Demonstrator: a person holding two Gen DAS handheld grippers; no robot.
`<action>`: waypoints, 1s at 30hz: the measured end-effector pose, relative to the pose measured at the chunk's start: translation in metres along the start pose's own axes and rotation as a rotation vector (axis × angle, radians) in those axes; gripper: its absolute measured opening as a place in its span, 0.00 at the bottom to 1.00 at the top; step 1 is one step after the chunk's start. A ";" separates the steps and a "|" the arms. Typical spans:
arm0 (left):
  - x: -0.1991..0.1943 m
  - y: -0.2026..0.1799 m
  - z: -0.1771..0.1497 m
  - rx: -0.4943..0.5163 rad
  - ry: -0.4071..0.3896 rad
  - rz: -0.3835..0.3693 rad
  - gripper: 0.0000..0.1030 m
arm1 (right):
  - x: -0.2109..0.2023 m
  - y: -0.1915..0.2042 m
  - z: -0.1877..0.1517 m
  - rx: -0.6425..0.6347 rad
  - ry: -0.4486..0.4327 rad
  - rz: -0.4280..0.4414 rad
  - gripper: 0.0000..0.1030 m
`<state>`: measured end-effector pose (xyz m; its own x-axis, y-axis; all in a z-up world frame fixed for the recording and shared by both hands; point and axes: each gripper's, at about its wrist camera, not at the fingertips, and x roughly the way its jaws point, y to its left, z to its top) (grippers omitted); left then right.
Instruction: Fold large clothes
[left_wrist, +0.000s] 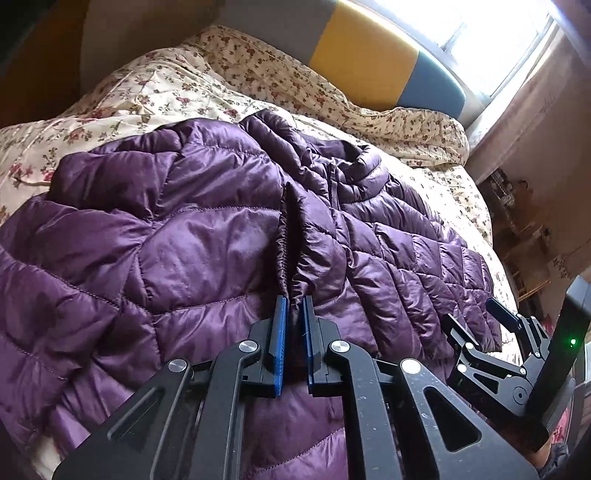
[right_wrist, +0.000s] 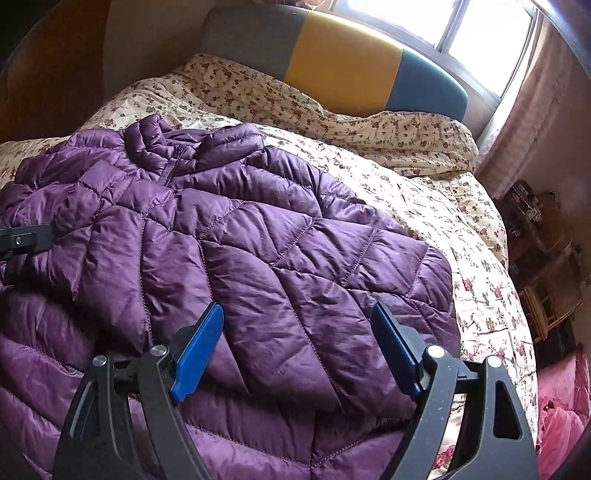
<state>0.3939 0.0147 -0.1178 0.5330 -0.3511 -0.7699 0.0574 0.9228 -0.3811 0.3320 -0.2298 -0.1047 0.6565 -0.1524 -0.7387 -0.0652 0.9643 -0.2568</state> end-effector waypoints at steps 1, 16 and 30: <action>0.001 0.001 0.000 -0.019 0.001 -0.026 0.33 | 0.001 -0.001 0.000 0.003 0.002 0.002 0.79; 0.013 -0.011 0.003 0.037 -0.016 0.040 0.07 | 0.006 -0.024 0.004 0.055 -0.001 -0.008 0.80; 0.001 0.018 -0.001 0.023 -0.046 0.079 0.05 | 0.042 -0.047 0.007 0.192 0.069 0.055 0.81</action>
<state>0.3951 0.0310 -0.1259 0.5747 -0.2702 -0.7725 0.0332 0.9508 -0.3079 0.3677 -0.2805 -0.1192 0.6021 -0.1061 -0.7913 0.0488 0.9942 -0.0961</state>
